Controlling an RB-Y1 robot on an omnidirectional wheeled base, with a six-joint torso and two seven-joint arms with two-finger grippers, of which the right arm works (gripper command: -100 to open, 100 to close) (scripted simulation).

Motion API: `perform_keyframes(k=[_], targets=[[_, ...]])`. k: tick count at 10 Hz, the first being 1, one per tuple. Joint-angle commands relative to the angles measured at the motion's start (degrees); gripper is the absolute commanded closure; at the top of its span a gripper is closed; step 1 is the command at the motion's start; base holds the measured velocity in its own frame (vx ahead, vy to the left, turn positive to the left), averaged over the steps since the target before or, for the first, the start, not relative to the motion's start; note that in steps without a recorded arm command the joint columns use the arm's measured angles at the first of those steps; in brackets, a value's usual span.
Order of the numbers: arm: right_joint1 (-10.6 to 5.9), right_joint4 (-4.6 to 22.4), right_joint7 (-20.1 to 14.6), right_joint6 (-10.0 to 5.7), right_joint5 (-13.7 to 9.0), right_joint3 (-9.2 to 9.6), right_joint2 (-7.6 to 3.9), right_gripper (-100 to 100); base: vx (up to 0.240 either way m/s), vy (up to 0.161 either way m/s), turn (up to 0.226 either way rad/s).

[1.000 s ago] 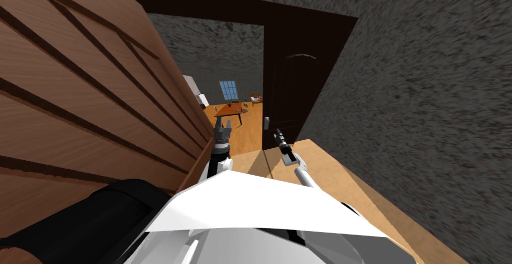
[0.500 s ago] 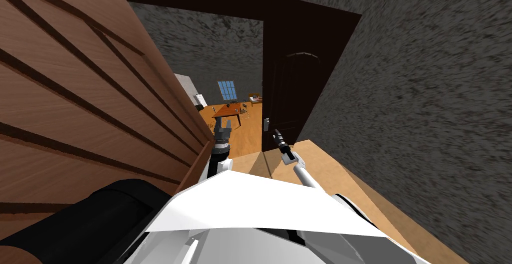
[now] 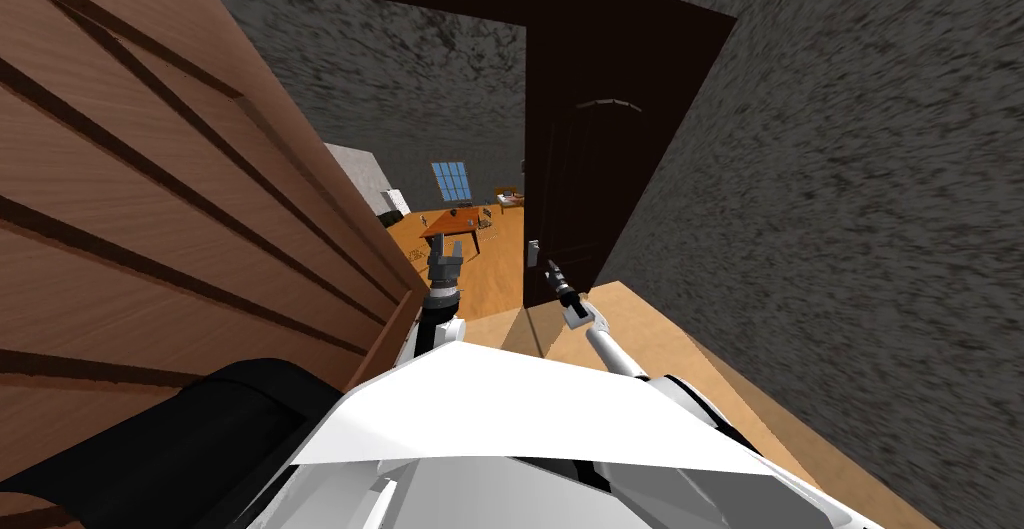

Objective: Pull the door open

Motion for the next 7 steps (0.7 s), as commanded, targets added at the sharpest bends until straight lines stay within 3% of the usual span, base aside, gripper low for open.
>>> perform_keyframes(k=[1, 4, 5, 6, 7], targets=[[-1.13, 1.7, -0.4, 0.24, 0.3, 0.55, -0.17, -100, 0.156, 0.02, -0.043], [-2.8, 4.6, -0.8, 0.18, 0.6, 1.23, -0.38, -100, 0.136, 0.024, -0.025], [-2.43, 3.9, -0.8, 0.3, 0.6, 1.11, -0.39, -100, 0.048, 0.015, -0.005], [-2.58, 5.0, -1.7, -0.57, 0.2, 0.6, -1.89, -100, 0.084, 0.085, 0.169], [-2.62, 5.5, -2.0, -0.94, 0.0, 0.37, -2.57, -100, 0.131, 0.12, 0.132]])
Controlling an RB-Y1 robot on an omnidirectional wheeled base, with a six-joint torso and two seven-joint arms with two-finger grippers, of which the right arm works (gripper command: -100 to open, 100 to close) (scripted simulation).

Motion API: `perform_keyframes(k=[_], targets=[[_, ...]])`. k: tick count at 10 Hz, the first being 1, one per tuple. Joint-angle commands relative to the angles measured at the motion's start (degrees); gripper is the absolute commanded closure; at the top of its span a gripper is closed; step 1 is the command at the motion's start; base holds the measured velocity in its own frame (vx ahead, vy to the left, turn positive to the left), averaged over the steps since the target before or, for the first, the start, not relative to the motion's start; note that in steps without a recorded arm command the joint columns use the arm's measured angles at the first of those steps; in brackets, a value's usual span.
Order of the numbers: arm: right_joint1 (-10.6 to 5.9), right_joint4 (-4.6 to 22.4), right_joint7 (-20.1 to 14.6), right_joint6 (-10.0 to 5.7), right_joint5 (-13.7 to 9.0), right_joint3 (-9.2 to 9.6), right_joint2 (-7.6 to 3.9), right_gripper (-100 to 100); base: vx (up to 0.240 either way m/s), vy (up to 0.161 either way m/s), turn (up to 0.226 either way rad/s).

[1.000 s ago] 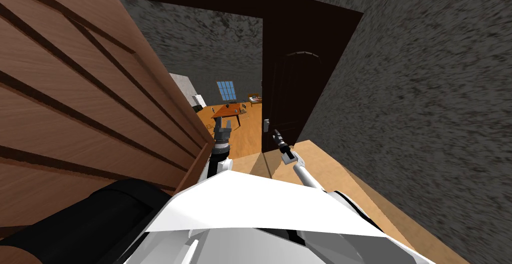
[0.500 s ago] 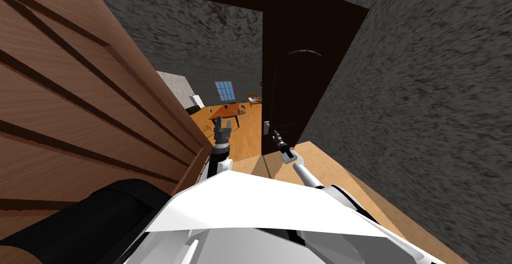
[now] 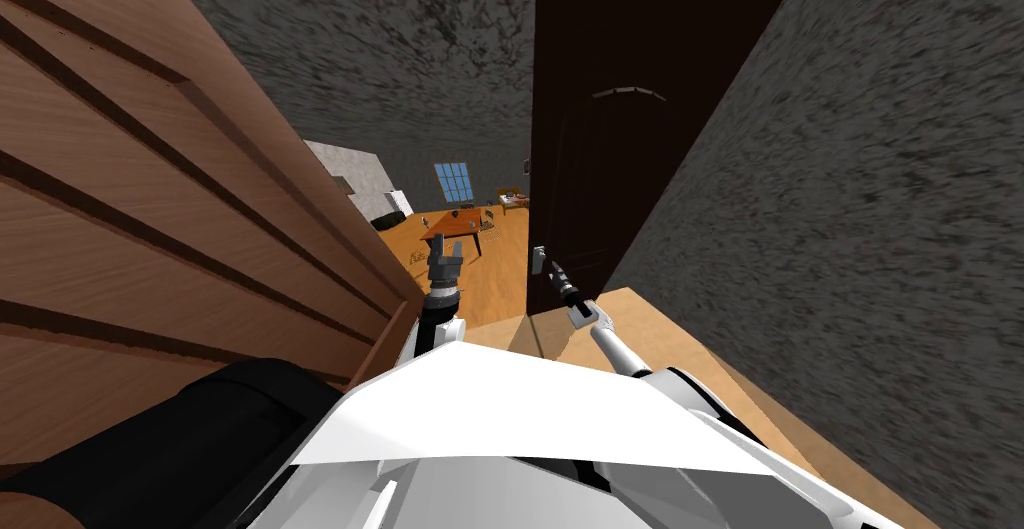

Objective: Pull the door open

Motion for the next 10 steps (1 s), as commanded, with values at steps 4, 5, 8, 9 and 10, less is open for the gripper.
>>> perform_keyframes(k=[4, 5, 8, 9, 10], targets=[[-0.44, 2.4, -2.2, -1.84, -1.1, -1.37, -3.49, -100, 0.12, 0.111, 0.105], [-0.52, 3.5, -3.1, -2.74, -1.5, -1.95, -5.13, -100, 0.112, 0.082, 0.232], [-0.66, 5.2, -4.7, -4.25, -2.3, -2.91, -7.87, -100, 0.153, 0.125, 0.127], [-1.34, 6.1, -4.3, -4.44, -2.2, -2.75, -7.16, -100, 0.063, 0.061, 0.007], [-1.34, 6.1, -4.3, -4.44, -2.2, -2.75, -7.16, 100, -0.006, -0.008, -0.012]])
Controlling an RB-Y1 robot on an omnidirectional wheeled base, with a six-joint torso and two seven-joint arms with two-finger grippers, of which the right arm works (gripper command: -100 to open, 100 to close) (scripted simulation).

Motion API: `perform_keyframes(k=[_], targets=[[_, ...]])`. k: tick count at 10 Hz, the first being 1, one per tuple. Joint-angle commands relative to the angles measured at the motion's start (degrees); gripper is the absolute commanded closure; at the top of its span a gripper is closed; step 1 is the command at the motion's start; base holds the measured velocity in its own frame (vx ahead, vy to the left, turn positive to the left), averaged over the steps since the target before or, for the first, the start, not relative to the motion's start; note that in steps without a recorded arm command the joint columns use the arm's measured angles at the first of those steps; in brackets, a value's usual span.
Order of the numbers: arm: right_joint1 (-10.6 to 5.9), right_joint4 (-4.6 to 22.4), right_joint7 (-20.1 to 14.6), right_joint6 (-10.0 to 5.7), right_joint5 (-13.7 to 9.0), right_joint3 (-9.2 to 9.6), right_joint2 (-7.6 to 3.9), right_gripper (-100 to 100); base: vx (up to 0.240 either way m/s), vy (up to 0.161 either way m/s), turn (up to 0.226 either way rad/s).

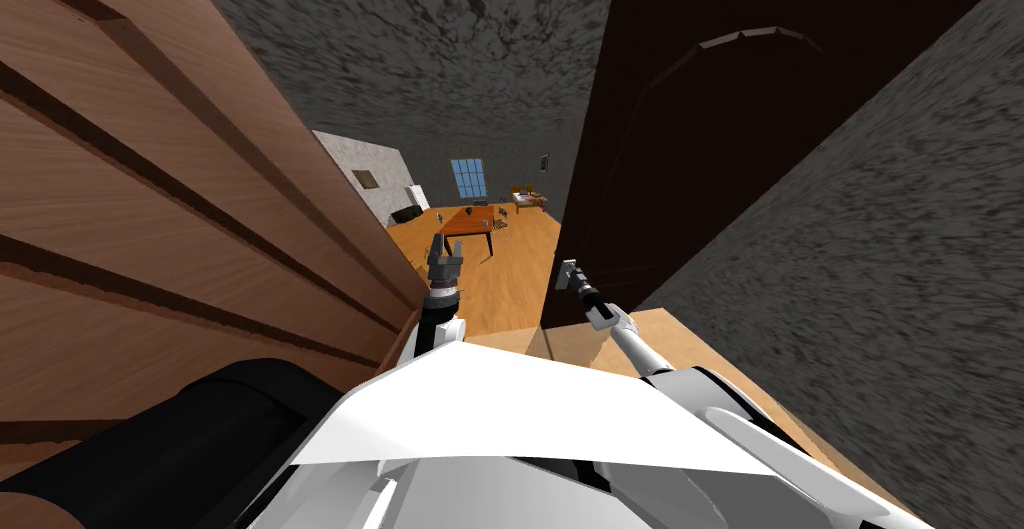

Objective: Pull the door open

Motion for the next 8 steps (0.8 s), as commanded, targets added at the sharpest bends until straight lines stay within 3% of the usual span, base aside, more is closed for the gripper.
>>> perform_keyframes(k=[1, 5, 6, 8], targets=[[0.06, 0.1, 0.1, 0.1, 0.0, 0.03, 0.03, 100, -0.027, -0.023, 0.003], [0.06, 0.1, 0.1, 0.1, 0.0, 0.03, 0.03, 100, -0.009, -0.007, 0.007], [0.3, -0.4, -0.9, -0.47, 0.5, 1.39, -0.37, 100, -0.075, -0.069, 0.029], [0.43, -0.8, -1.8, -0.95, 0.8, 2.34, -0.79, 100, -0.118, -0.113, 0.048]])
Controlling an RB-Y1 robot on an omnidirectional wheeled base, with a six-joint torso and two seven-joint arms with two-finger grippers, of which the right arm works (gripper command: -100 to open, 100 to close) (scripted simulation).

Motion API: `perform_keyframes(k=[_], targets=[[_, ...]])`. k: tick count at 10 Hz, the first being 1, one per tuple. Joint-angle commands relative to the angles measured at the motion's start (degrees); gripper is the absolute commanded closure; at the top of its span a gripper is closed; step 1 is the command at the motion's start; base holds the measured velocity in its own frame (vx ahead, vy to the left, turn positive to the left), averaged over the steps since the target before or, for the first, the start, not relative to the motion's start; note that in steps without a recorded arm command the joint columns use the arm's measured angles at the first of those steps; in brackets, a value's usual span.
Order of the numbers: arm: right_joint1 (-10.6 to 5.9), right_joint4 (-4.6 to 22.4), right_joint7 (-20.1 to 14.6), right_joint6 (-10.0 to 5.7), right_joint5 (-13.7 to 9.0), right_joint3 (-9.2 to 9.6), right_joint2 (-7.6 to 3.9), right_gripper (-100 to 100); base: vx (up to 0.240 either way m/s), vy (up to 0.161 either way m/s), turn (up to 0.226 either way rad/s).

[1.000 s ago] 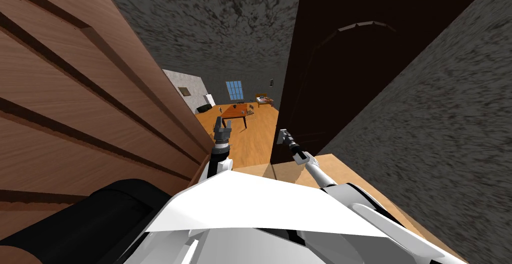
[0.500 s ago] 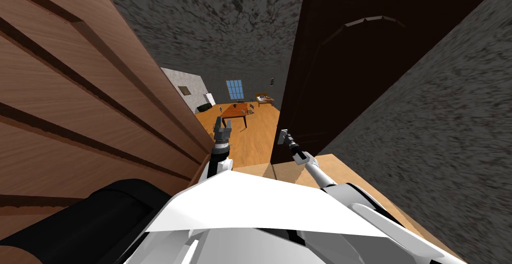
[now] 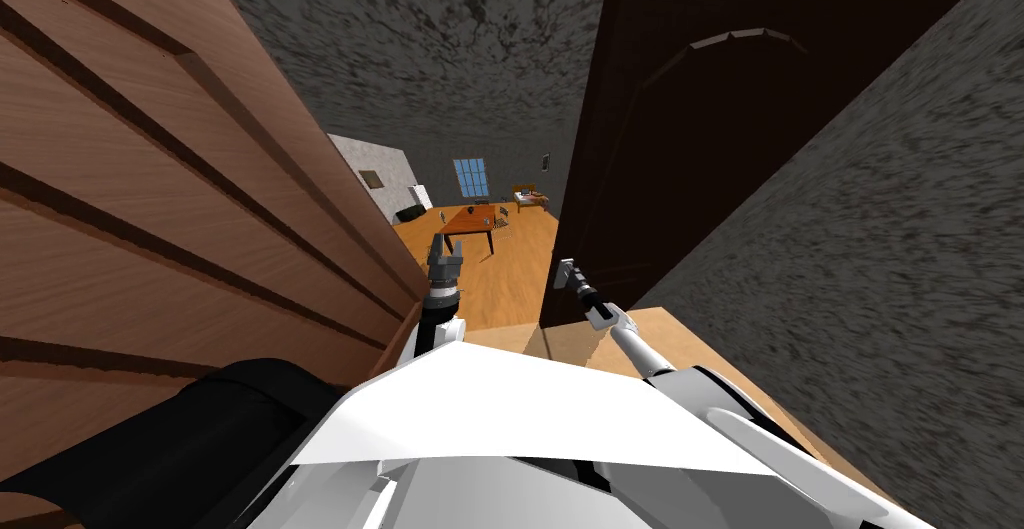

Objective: Pull the door open

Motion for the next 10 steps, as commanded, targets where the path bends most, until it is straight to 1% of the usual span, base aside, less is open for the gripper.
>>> perform_keyframes(k=[1, 2, 4, 6, 7, 8, 9, 10], targets=[[0.49, -0.6, -1.3, -0.65, 0.5, 1.51, -0.72, 100, -0.143, -0.14, 0.028], [0.57, -0.8, -1.8, -0.94, 0.7, 2.1, -0.98, 100, -0.184, -0.152, 0.038], [0.89, -1.9, -3.8, -2.09, 1.5, 4.42, -2.0, 100, -0.175, -0.158, 0.033], [1.14, -2.7, -5.4, -3.0, 2.1, 6.24, -2.8, 100, -0.191, -0.186, 0.036], [1.33, -2.9, -4.8, -2.37, 2.0, 5.72, -2.59, 100, -0.078, -0.089, 0.019], [2.07, -3.4, -6.7, -4.52, 2.6, 7.48, -4.17, 100, -0.113, -0.124, 0.051], [2.2, -3.5, -7.2, -5.16, 2.8, 7.91, -4.66, 100, -0.169, -0.193, 0.066], [2.49, -3.9, -8.4, -6.55, 3.2, 8.86, -5.74, 100, -0.134, -0.152, 0.065]])
